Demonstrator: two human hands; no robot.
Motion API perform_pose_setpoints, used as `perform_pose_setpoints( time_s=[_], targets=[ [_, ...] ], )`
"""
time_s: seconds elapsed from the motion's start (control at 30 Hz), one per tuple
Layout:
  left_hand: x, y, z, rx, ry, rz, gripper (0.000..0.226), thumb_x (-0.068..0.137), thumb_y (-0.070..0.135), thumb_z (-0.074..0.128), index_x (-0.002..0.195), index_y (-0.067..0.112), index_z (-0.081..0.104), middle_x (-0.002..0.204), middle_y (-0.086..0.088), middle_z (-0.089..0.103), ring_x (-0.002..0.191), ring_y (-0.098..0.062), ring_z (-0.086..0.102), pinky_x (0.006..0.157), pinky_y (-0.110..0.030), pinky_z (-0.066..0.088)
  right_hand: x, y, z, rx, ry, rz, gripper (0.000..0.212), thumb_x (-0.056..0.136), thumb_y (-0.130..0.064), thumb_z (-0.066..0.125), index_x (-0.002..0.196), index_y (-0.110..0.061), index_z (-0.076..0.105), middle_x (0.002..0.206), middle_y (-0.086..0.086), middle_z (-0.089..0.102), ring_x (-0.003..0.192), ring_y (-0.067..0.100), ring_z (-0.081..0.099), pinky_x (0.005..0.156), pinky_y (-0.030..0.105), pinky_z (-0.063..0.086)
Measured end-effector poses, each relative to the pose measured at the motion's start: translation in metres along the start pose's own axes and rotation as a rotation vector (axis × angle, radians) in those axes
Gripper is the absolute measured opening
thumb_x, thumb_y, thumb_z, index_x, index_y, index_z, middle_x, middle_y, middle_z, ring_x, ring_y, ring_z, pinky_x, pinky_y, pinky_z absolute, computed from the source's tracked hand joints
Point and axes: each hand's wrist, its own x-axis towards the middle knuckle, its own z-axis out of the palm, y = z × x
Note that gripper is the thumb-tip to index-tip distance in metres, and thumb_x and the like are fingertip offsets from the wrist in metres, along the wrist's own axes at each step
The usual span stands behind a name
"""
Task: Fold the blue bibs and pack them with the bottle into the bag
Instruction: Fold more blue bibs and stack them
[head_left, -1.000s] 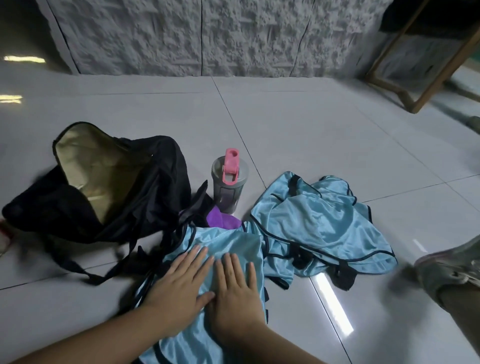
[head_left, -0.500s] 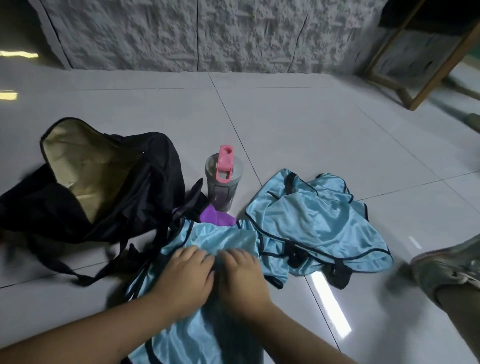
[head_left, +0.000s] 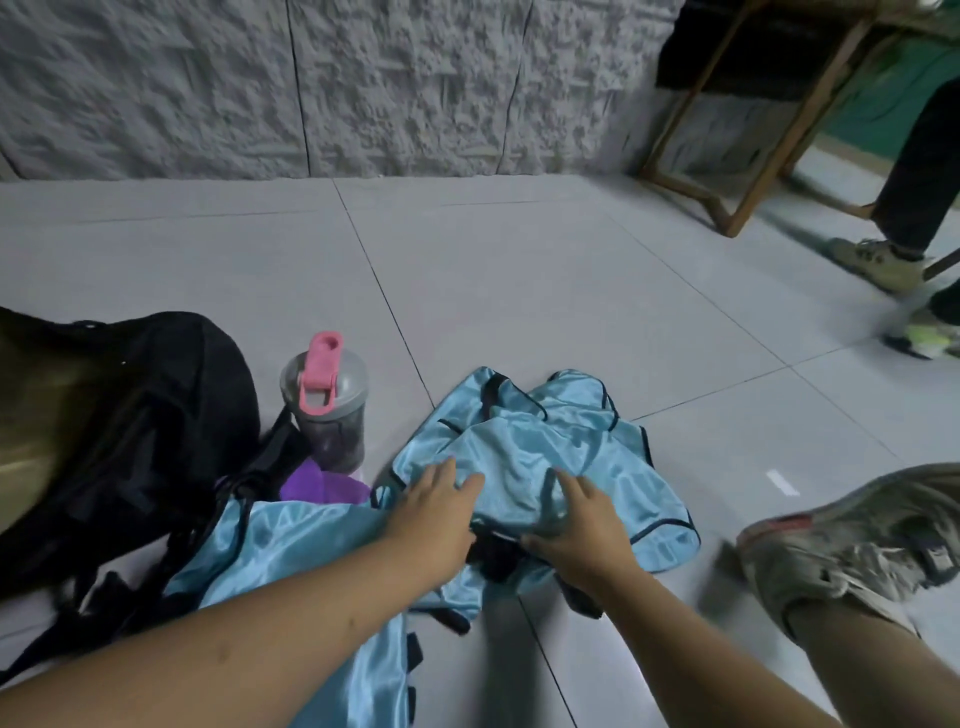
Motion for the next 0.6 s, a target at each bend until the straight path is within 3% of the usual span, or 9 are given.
perform_pose_setpoints(
  time_s=[0.07, 0.13, 0.17, 0.2, 0.3, 0.4, 0.47, 0.53, 0.6],
  targets=[
    [0.012, -0.001, 0.002, 0.074, -0.073, -0.072, 0.071, 0.094, 0.027, 0.069, 0.153, 0.027, 0.03, 0.156, -0.011, 0.033, 0.141, -0.036, 0.034, 0.113, -0.047, 0.035, 0.004, 0.006, 0.01, -0.12, -0.029, -0.033, 0.077, 0.071, -0.055, 0.074, 0.142, -0.04, 0.049, 0.126, -0.003, 0.052, 0.121, 0.026, 0.051, 0.098, 0.042, 0.046],
    [0.021, -0.005, 0.003, 0.143, -0.021, -0.05, 0.046, 0.096, 0.021, 0.062, 0.14, 0.026, 0.049, 0.139, -0.005, 0.053, 0.127, -0.03, 0.047, 0.106, -0.043, 0.039, 0.006, 0.003, 0.014, -0.08, 0.142, -0.099, 0.026, 0.08, -0.038, 0.067, 0.105, -0.032, 0.071, 0.099, -0.003, 0.058, 0.104, 0.028, 0.058, 0.083, 0.039, 0.045],
    [0.024, -0.007, 0.003, 0.131, 0.031, -0.025, 0.036, 0.096, 0.019, 0.058, 0.132, 0.026, 0.058, 0.131, -0.001, 0.058, 0.123, -0.027, 0.049, 0.105, -0.04, 0.04, 0.007, 0.001, 0.014, -0.013, 0.201, -0.122, 0.006, 0.081, -0.031, 0.063, 0.081, -0.026, 0.067, 0.086, -0.004, 0.056, 0.092, 0.027, 0.059, 0.074, 0.036, 0.042],
    [0.024, -0.008, 0.001, 0.088, 0.082, -0.003, 0.032, 0.095, 0.019, 0.056, 0.126, 0.027, 0.063, 0.126, 0.002, 0.06, 0.121, -0.024, 0.049, 0.105, -0.039, 0.039, 0.006, -0.005, 0.011, 0.054, 0.215, -0.12, 0.014, 0.08, -0.027, 0.061, 0.067, -0.022, 0.055, 0.075, -0.004, 0.052, 0.081, 0.026, 0.058, 0.067, 0.035, 0.039],
    [0.02, -0.014, -0.007, -0.014, 0.05, 0.098, 0.024, 0.087, 0.026, 0.057, 0.107, 0.029, 0.071, 0.107, 0.008, 0.061, 0.114, -0.019, 0.049, 0.105, -0.038, 0.036, 0.002, -0.014, 0.001, 0.222, 0.106, -0.157, 0.025, 0.072, -0.028, 0.056, 0.061, -0.015, 0.037, 0.056, -0.003, 0.045, 0.057, 0.021, 0.047, 0.054, 0.035, 0.035],
    [0.011, -0.024, -0.012, -0.006, -0.083, 0.221, 0.021, 0.076, 0.041, 0.055, 0.085, 0.028, 0.069, 0.088, 0.011, 0.057, 0.104, -0.016, 0.049, 0.104, -0.036, 0.035, -0.006, -0.022, -0.011, 0.209, -0.171, -0.194, 0.025, 0.063, -0.031, 0.055, 0.057, -0.011, 0.041, 0.052, -0.002, 0.037, 0.053, 0.016, 0.037, 0.051, 0.033, 0.033],
    [0.003, -0.028, -0.019, -0.011, -0.214, 0.245, 0.022, 0.078, 0.04, 0.06, 0.09, 0.027, 0.073, 0.093, 0.009, 0.063, 0.102, -0.016, 0.052, 0.1, -0.031, 0.034, -0.009, -0.024, -0.013, 0.098, -0.511, -0.167, 0.015, 0.057, -0.03, 0.058, 0.054, -0.015, 0.056, 0.055, 0.0, 0.046, 0.058, 0.017, 0.044, 0.055, 0.032, 0.039],
    [-0.003, -0.028, -0.026, 0.015, -0.333, 0.272, 0.022, 0.081, 0.031, 0.069, 0.1, 0.024, 0.076, 0.104, 0.006, 0.068, 0.1, -0.015, 0.056, 0.098, -0.028, 0.035, -0.015, -0.023, -0.019, 0.091, -0.853, -0.062, 0.023, 0.062, -0.023, 0.067, 0.079, -0.01, 0.076, 0.076, 0.017, 0.067, 0.065, 0.023, 0.057, 0.057, 0.031, 0.051],
    [-0.009, -0.029, -0.032, 0.046, -0.397, 0.314, 0.023, 0.082, 0.028, 0.073, 0.104, 0.022, 0.077, 0.108, 0.005, 0.07, 0.103, -0.015, 0.059, 0.095, -0.023, 0.037, -0.014, -0.022, -0.028, 0.271, -0.95, 0.019, 0.027, 0.073, -0.02, 0.074, 0.095, -0.004, 0.076, 0.094, 0.023, 0.073, 0.074, 0.028, 0.067, 0.064, 0.031, 0.06]
  ],
)
